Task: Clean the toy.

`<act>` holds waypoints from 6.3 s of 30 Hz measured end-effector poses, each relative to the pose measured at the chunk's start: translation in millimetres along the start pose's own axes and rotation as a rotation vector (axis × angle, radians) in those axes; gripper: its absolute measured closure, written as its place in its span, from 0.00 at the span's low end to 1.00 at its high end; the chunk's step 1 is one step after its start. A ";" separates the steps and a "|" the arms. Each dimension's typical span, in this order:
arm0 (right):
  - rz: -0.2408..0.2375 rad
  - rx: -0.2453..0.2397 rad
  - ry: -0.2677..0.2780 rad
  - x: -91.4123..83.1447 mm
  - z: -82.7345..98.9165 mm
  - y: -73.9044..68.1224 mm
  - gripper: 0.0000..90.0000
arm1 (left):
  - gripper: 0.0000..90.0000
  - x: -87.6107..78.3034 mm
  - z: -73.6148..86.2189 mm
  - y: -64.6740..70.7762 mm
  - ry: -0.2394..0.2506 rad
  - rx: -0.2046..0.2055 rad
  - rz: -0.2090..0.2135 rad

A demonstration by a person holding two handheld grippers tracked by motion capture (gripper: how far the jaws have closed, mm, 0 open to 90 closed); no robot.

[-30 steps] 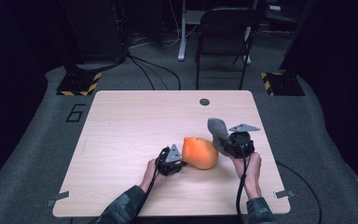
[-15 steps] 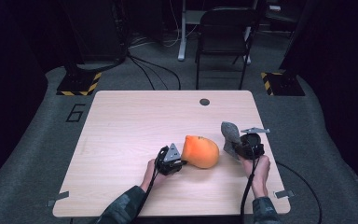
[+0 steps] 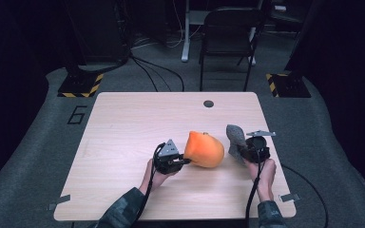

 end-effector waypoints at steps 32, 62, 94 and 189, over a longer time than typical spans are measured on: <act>-0.094 -0.091 0.043 -20.2 -22.1 -44.2 0.83 | 0.83 5.0 29.7 -8.9 -0.156 -0.299 0.054; -0.204 -0.269 0.001 8.2 -20.2 -124.1 0.81 | 0.82 7.6 29.6 2.1 -0.159 -0.153 -0.010; -0.074 -0.050 -0.075 25.8 5.8 -31.8 0.81 | 0.81 7.8 29.8 -1.2 -0.141 -0.171 0.012; -0.087 -0.125 0.101 -17.4 -24.6 -50.4 0.84 | 0.82 8.5 30.8 0.7 -0.122 -0.158 0.016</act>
Point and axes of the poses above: each handheld gripper's, and its own axes: x roughly forward along the jaws, z roughly out of its underside, y roughly to its right, the point moved 5 cm from there along x, roughly forward along the jaws, and after that the axes turned 8 degrees about -z, right-handed, at the moved point
